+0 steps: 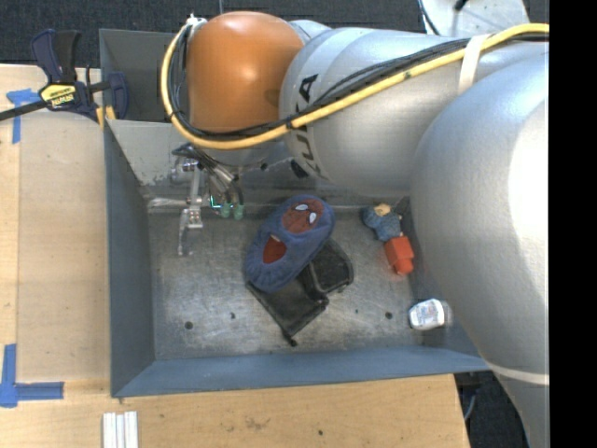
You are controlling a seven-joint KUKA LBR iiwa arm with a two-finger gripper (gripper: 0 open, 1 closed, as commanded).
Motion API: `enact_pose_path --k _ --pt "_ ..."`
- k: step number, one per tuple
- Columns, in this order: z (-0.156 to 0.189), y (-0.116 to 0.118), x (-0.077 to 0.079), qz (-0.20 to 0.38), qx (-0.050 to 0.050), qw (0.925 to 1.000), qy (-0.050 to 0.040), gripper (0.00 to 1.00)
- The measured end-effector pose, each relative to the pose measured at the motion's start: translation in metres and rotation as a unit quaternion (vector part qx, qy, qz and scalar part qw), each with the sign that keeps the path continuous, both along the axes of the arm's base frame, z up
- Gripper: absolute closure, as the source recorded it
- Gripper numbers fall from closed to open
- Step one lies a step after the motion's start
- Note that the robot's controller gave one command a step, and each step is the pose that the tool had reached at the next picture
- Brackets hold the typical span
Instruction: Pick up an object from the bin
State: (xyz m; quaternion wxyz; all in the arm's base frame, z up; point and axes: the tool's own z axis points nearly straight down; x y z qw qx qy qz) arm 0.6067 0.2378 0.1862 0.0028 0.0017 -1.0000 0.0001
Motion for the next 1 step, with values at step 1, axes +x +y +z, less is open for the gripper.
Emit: enact_pose_path --k 1 --pt "-0.1140 -0.1232 -0.0245 0.080 0.004 0.9968 -0.0073 0.00"
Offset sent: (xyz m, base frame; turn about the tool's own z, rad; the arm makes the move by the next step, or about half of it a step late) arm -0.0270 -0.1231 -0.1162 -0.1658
